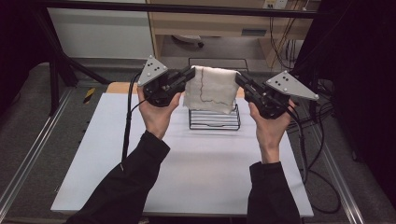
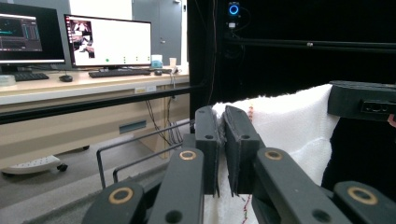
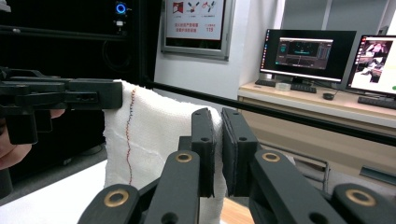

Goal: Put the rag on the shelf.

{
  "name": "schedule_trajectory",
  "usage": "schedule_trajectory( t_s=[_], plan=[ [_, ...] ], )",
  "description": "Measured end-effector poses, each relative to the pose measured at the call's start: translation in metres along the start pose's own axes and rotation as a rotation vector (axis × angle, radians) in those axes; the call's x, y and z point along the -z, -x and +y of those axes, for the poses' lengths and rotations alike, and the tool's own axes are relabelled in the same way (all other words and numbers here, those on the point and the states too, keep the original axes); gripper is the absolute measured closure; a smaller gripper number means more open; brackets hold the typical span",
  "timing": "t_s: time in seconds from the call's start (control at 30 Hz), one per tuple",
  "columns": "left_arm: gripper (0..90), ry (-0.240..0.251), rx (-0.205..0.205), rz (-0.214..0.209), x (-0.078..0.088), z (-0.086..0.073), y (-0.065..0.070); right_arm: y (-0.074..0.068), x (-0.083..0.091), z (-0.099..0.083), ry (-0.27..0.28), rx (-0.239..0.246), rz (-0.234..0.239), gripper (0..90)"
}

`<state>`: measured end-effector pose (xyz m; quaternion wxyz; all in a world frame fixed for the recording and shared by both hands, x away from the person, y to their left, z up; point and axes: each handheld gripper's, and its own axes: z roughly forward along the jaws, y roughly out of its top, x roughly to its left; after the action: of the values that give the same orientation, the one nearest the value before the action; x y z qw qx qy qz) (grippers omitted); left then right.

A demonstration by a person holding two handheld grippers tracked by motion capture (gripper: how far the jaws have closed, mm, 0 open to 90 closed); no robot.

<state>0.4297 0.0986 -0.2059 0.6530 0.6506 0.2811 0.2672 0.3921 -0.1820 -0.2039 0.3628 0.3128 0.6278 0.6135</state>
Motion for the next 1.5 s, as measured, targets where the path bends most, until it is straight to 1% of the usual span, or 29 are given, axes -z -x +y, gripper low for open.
schedule_trajectory(
  t_s=[0.33,0.63,0.83,0.97,1.0,1.03,1.17,1.5],
  plan=[
    [84.4,0.022,-0.009,0.001,-0.011,0.018,0.001,0.01,-0.004,0.017,0.023,0.014,-0.025,84.4],
    [84.4,0.025,-0.018,0.012,-0.023,0.031,-0.001,0.019,-0.009,0.03,0.03,0.022,-0.045,84.4],
    [84.4,0.033,-0.008,0.009,-0.03,0.038,-0.004,0.025,-0.014,0.038,0.031,0.032,-0.053,84.4],
    [84.4,0.032,-0.018,0.023,-0.034,0.043,-0.007,0.028,-0.018,0.042,0.03,0.033,-0.058,84.5],
    [84.4,0.033,-0.002,0.015,-0.036,0.043,-0.008,0.029,-0.019,0.043,0.03,0.036,-0.059,84.5],
    [84.4,0.035,0.002,0.013,-0.037,0.045,-0.009,0.03,-0.021,0.044,0.029,0.035,-0.06,84.5],
    [84.4,0.037,-0.01,0.019,-0.042,0.05,-0.011,0.034,-0.025,0.048,0.033,0.03,-0.065,84.5],
    [84.4,0.034,-0.007,0.036,-0.057,0.058,-0.02,0.047,-0.04,0.055,0.035,0.02,-0.069,84.4]
  ],
)
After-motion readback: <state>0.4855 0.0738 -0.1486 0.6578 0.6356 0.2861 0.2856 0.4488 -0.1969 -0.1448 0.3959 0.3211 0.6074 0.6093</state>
